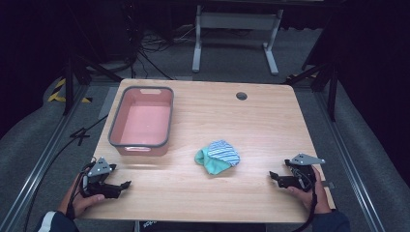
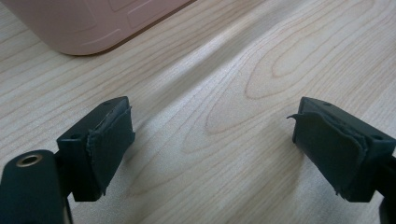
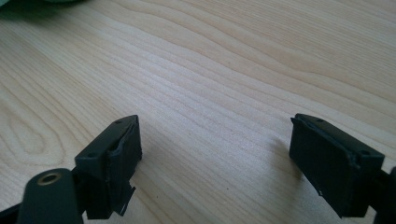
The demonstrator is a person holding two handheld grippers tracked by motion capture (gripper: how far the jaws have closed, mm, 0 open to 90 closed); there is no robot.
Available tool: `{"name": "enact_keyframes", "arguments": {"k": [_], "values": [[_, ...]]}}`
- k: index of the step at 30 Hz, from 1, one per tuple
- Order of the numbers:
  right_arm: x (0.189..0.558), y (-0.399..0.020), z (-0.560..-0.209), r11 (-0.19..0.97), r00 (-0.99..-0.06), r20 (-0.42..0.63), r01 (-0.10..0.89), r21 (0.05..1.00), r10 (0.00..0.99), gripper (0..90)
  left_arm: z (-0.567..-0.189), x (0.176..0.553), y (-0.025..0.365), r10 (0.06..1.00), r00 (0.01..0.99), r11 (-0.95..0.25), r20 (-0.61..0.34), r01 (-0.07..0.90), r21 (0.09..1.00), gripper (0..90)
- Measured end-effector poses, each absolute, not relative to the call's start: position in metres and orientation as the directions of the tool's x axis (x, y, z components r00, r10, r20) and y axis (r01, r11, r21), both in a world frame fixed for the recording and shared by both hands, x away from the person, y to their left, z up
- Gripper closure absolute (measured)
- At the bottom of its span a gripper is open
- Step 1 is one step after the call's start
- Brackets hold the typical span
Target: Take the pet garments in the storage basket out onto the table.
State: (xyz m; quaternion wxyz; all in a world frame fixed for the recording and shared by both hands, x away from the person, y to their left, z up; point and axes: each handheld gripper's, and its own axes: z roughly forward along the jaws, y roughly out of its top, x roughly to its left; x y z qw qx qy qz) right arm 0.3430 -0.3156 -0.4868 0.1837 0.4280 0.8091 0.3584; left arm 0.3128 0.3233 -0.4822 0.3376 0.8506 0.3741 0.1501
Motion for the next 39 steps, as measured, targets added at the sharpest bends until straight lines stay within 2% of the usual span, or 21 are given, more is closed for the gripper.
{"name": "enact_keyframes", "arguments": {"k": [18, 25, 33, 39], "values": [[0.3426, -0.3152, -0.4867, 0.378, -0.564, 0.005, 0.56, 0.737, 0.825, 17.8, -0.4818, 0.3137, 0.3235, 0.732, 0.681, -0.501, 0.008, 0.531, 0.684, 12.2], [0.3426, -0.3153, -0.4868, 0.378, -0.565, 0.005, 0.56, 0.737, 0.825, 17.8, -0.4828, 0.3142, 0.3213, 0.74, 0.673, -0.485, -0.013, 0.547, 0.683, 10.5], [0.3427, -0.3154, -0.4868, 0.378, -0.566, 0.007, 0.559, 0.738, 0.824, 17.9, -0.4826, 0.3184, 0.3195, 0.745, 0.667, -0.496, 0.005, 0.549, 0.673, 5.5], [0.3426, -0.3154, -0.4868, 0.378, -0.566, 0.006, 0.559, 0.738, 0.825, 18.0, -0.4827, 0.3189, 0.3194, 0.746, 0.666, -0.497, 0.008, 0.548, 0.673, 5.0]]}}
